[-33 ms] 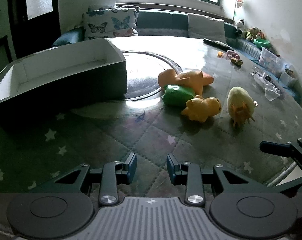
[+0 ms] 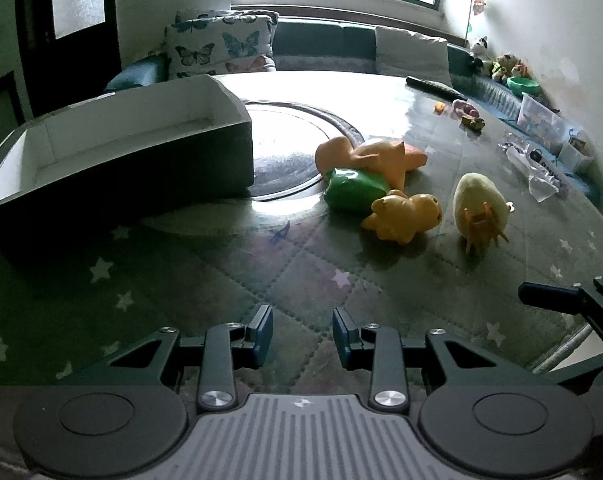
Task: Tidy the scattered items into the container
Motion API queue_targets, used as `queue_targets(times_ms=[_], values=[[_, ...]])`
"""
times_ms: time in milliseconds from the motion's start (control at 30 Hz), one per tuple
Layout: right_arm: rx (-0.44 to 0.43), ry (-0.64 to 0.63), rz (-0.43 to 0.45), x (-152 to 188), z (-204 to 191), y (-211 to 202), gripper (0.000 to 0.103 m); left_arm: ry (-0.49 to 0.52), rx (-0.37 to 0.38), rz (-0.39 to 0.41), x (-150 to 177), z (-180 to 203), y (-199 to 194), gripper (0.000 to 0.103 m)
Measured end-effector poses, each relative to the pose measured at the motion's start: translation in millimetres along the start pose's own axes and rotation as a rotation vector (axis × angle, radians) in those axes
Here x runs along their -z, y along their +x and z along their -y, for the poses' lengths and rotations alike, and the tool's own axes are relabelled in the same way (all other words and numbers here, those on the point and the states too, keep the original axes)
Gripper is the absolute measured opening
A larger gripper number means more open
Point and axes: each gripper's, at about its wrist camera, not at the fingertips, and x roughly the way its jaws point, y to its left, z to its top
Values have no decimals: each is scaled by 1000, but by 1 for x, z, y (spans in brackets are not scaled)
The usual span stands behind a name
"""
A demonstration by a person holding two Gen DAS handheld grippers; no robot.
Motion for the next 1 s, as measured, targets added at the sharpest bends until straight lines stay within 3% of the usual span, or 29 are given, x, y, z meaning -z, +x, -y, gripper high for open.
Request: queue_targets(times_ms=[1000], values=[[50, -10, -78, 2, -1, 13, 103, -27, -18, -75, 2, -1, 8, 36]])
